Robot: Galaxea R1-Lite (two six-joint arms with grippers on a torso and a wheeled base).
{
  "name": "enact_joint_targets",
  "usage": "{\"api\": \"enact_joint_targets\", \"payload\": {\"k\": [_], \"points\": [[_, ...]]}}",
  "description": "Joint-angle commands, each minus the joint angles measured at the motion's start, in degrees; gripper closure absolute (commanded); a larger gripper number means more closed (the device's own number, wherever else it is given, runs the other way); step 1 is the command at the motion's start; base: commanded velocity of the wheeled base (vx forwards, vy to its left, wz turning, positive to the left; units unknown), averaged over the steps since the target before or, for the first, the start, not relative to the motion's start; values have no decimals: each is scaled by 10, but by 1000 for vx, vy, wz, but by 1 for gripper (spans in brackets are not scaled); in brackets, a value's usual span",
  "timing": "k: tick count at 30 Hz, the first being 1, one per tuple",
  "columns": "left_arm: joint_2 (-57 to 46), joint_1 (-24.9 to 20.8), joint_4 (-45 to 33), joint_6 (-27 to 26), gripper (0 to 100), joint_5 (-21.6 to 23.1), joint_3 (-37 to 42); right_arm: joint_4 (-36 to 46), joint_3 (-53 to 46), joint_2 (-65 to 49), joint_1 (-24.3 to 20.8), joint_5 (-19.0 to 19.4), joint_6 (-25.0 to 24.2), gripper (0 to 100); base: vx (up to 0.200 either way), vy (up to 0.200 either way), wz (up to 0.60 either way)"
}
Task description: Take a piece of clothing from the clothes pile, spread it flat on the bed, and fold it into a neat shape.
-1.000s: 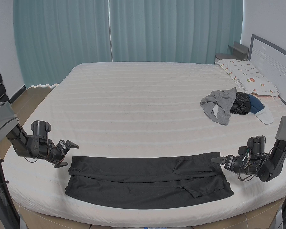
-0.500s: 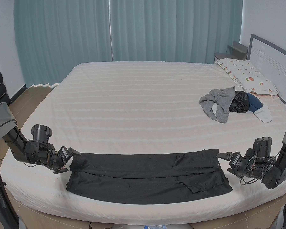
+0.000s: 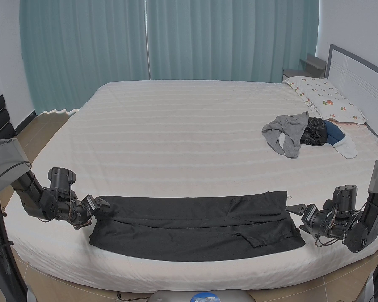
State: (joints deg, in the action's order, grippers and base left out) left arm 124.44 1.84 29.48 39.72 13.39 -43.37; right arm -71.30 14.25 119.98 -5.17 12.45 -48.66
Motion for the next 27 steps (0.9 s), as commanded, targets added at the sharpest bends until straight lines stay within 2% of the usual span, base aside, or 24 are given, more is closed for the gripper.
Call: {"api": "enact_joint_targets", "payload": {"k": [1, 21, 22, 27], "points": [[27, -6, 38, -1, 100, -21, 0, 0, 0, -3, 1, -1, 0, 0, 0, 0, 0], [19, 0, 40, -2, 100, -39, 18, -29, -25, -9, 1, -1, 3, 0, 0, 0, 0], [17, 0, 40, -1, 0, -39, 19, -29, -25, -10, 2, -1, 3, 0, 0, 0, 0], [1, 2, 40, 4, 0, -35, 19, -29, -31, -15, 1, -2, 4, 0, 0, 0, 0]]}}
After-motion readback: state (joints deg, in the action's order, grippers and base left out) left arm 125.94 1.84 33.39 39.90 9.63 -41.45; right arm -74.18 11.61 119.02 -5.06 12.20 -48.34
